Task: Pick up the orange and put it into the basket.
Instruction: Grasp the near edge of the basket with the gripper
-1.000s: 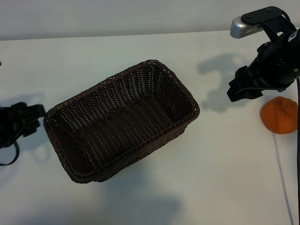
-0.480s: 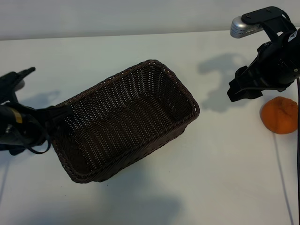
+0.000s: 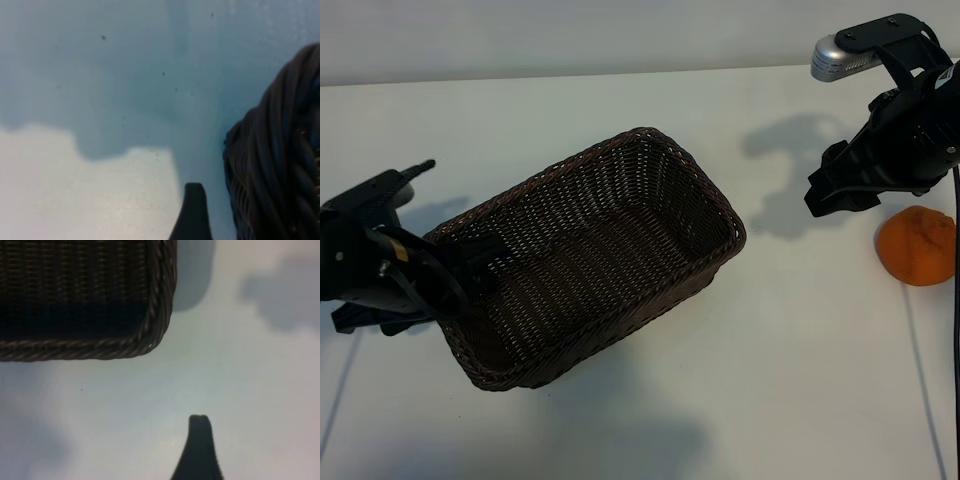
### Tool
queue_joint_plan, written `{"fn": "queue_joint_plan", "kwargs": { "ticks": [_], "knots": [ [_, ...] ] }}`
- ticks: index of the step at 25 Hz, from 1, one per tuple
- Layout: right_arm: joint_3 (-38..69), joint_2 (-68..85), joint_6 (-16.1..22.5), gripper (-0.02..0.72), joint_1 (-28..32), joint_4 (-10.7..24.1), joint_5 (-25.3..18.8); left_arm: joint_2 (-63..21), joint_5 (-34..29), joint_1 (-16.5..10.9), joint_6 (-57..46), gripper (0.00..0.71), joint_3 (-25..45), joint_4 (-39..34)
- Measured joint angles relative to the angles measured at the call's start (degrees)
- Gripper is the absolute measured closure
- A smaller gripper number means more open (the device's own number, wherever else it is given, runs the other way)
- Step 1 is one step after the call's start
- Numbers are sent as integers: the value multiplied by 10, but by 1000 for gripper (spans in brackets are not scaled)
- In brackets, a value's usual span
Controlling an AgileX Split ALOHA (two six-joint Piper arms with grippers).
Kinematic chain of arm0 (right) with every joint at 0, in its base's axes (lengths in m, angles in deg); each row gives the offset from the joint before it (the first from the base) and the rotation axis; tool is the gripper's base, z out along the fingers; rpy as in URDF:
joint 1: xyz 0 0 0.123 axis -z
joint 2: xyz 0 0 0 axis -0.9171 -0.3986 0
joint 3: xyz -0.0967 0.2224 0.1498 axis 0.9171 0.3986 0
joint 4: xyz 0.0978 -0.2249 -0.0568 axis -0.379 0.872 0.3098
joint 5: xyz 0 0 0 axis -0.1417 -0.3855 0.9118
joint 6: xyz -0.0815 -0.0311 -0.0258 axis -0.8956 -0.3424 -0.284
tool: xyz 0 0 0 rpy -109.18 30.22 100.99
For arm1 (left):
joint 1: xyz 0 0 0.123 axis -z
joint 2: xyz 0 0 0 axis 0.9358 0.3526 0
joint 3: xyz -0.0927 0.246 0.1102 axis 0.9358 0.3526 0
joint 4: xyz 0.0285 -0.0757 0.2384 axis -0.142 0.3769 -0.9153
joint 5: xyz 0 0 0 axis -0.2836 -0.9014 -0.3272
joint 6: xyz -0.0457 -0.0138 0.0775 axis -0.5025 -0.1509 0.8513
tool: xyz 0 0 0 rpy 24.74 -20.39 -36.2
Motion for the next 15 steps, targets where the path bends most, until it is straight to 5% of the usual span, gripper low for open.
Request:
{"fn": "queue_joint_plan", "kwargs": {
  "ticks": [15],
  "knots": [
    [0,0,-1,153,0,0,-5,41,9,0,16,148,0,19]
  ]
}}
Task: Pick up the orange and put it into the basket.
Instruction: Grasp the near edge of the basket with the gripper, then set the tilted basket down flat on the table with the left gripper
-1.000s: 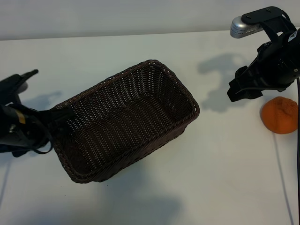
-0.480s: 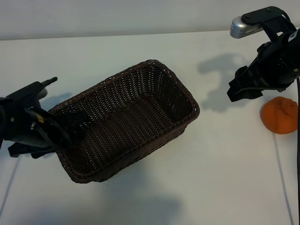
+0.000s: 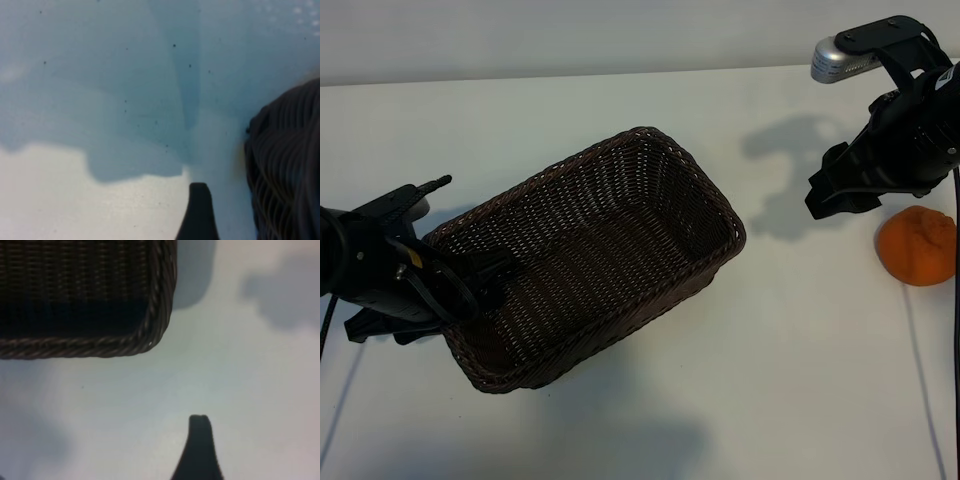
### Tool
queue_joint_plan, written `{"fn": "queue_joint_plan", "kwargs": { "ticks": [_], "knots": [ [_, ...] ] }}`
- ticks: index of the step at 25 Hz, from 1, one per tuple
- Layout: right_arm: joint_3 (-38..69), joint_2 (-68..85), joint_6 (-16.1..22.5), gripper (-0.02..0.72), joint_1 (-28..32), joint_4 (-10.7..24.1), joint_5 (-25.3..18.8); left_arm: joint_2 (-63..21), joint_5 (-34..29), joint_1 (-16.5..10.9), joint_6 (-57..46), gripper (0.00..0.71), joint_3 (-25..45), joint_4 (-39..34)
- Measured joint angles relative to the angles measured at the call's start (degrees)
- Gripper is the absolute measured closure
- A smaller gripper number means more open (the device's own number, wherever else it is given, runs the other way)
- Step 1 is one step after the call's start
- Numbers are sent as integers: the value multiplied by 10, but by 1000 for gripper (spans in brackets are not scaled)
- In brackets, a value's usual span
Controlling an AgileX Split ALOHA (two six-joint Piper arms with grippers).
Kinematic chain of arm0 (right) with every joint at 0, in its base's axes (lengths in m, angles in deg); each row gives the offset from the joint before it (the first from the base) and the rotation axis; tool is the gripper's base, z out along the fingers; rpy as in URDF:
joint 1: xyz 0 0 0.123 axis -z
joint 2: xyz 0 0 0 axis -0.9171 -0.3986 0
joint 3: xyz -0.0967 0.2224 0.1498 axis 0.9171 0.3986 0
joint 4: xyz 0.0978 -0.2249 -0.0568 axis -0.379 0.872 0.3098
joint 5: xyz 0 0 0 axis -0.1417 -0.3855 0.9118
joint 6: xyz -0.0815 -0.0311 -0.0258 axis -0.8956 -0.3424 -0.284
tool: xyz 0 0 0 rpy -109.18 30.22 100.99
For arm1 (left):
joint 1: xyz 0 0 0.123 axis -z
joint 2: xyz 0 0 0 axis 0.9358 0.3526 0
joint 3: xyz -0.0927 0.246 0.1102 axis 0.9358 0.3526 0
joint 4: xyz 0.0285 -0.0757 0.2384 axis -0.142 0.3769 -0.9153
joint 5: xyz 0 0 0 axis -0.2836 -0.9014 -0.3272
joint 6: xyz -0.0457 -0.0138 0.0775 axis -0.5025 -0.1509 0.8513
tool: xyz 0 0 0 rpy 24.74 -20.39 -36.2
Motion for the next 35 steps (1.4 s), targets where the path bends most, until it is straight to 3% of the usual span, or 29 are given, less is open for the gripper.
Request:
{"fn": "queue_joint_plan", "kwargs": {
  "ticks": [2,5,6,15,23,29,35],
  "knots": [
    [0,0,0,153,0,0,-1,0,2,0,-1,205,0,3],
    [0,0,0,153,0,0,-1,0,6,0,-9,348,0,14],
    [0,0,0,153,0,0,-1,0,8,0,-9,358,0,14],
    [0,0,0,153,0,0,-2,-9,7,0,-5,367,0,14],
    [0,0,0,153,0,0,-3,-109,7,-1,-5,371,2,14],
    [0,0,0,153,0,0,-3,-178,0,-24,5,371,3,20],
    [0,0,0,154,0,0,-3,-215,-1,-34,58,371,1,83]
  ]
}}
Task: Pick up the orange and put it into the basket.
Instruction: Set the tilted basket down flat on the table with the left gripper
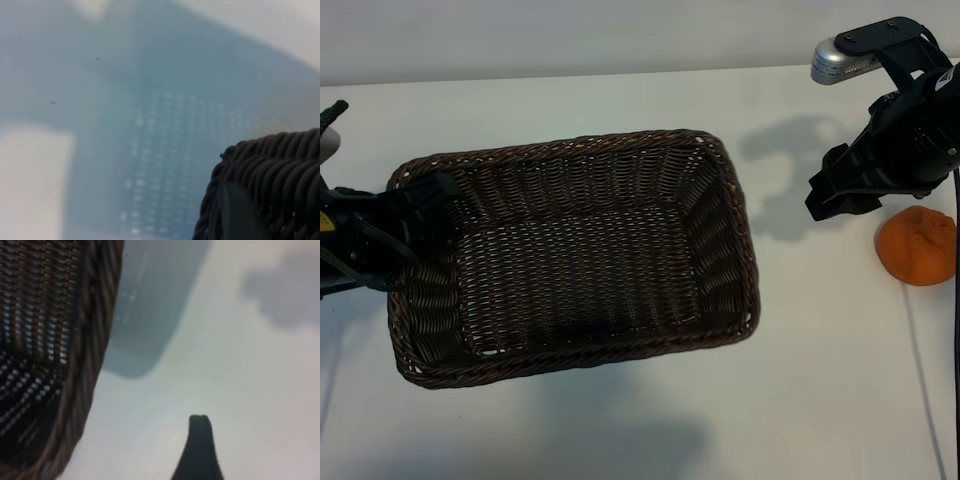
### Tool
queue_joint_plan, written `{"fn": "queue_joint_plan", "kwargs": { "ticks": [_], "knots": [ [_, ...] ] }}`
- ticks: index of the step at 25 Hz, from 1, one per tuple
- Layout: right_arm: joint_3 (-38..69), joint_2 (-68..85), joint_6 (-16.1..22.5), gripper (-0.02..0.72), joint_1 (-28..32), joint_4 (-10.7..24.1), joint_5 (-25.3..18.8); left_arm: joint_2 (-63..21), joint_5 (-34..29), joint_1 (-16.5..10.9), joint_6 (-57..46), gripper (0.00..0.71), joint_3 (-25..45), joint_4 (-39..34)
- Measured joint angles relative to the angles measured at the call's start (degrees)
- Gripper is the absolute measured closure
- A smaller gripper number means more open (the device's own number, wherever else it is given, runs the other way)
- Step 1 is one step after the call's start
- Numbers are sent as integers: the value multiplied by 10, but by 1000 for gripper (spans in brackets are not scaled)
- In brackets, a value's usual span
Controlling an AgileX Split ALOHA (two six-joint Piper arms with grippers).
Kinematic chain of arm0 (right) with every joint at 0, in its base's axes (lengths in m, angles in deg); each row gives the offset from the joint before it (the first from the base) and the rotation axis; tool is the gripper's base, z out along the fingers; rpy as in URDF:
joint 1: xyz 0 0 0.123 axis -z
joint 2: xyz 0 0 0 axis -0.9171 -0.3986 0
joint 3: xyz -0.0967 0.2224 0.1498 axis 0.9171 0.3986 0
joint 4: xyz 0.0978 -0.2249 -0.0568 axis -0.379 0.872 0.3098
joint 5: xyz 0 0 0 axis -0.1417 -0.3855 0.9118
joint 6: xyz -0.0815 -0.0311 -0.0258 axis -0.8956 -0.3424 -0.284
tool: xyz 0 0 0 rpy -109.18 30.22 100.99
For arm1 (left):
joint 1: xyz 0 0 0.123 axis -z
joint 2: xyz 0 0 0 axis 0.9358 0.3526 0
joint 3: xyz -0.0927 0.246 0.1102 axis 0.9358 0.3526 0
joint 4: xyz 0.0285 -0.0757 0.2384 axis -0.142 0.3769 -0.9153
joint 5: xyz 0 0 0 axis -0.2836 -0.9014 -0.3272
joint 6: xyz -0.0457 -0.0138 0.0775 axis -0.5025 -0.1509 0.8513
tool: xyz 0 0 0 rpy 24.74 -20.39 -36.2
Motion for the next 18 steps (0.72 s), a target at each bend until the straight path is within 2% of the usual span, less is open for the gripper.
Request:
{"fn": "queue_joint_plan", "kwargs": {
  "ticks": [6,13,18],
  "knots": [
    [0,0,0,154,0,0,0,31,-13,0,58,371,-45,11],
    [0,0,0,154,0,0,0,155,-31,0,104,371,-144,12],
    [0,0,0,154,0,0,-1,228,-20,0,110,371,-198,43]
  ]
}}
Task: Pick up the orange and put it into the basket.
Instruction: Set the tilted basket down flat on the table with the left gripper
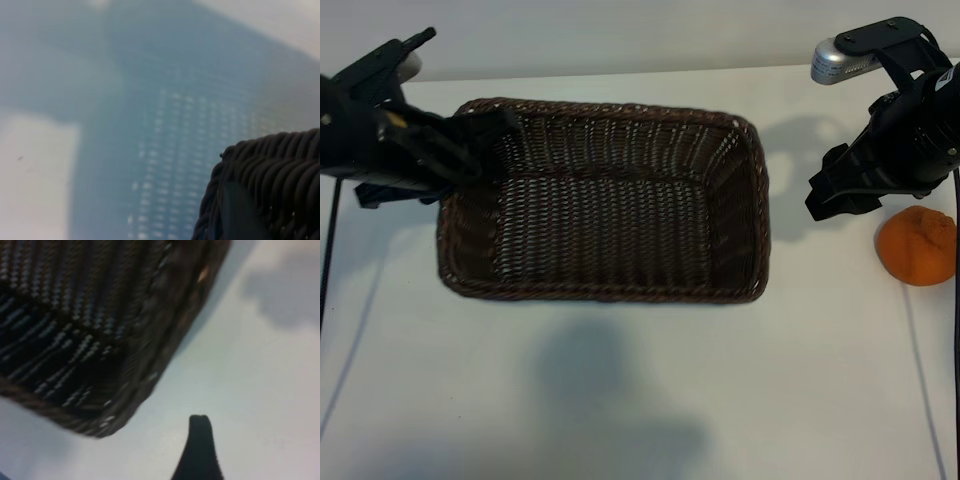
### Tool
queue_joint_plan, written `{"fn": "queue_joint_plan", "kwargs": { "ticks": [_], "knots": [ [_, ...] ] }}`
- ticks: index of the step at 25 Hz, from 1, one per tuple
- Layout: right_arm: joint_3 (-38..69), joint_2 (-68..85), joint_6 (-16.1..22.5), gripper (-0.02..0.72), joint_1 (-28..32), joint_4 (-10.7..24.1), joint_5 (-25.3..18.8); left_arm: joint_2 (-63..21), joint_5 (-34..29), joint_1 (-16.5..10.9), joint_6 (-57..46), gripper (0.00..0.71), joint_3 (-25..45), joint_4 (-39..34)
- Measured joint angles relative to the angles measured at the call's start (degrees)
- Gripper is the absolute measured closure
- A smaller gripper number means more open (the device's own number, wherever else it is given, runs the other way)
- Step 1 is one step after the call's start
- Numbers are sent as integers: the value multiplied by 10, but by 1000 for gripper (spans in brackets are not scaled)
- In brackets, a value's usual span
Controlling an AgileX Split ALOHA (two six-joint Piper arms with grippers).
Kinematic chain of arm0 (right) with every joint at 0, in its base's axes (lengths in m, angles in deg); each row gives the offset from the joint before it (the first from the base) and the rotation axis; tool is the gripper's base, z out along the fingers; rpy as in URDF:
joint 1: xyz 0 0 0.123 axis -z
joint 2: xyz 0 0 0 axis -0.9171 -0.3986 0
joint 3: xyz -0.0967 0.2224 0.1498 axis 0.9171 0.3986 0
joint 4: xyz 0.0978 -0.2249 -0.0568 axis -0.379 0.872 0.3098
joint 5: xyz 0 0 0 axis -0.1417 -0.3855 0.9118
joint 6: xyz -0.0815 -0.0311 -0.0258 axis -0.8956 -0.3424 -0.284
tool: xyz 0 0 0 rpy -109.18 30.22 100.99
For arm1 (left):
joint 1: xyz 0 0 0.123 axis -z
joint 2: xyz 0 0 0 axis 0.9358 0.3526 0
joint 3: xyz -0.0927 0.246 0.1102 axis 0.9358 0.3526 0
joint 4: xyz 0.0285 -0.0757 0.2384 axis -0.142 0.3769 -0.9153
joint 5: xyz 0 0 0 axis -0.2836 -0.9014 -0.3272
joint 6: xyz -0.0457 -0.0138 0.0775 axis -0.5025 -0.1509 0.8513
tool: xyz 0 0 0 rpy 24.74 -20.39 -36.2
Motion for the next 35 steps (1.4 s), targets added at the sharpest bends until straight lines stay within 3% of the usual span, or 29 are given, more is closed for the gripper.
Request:
{"fn": "queue_joint_plan", "kwargs": {
  "ticks": [4,15,35],
  "knots": [
    [0,0,0,154,0,0,0,36,13,0,54,371,-16,75],
    [0,0,0,154,0,0,1,128,26,0,320,371,-47,360],
    [0,0,0,154,0,0,-1,175,20,0,357,371,-50,392]
  ]
}}
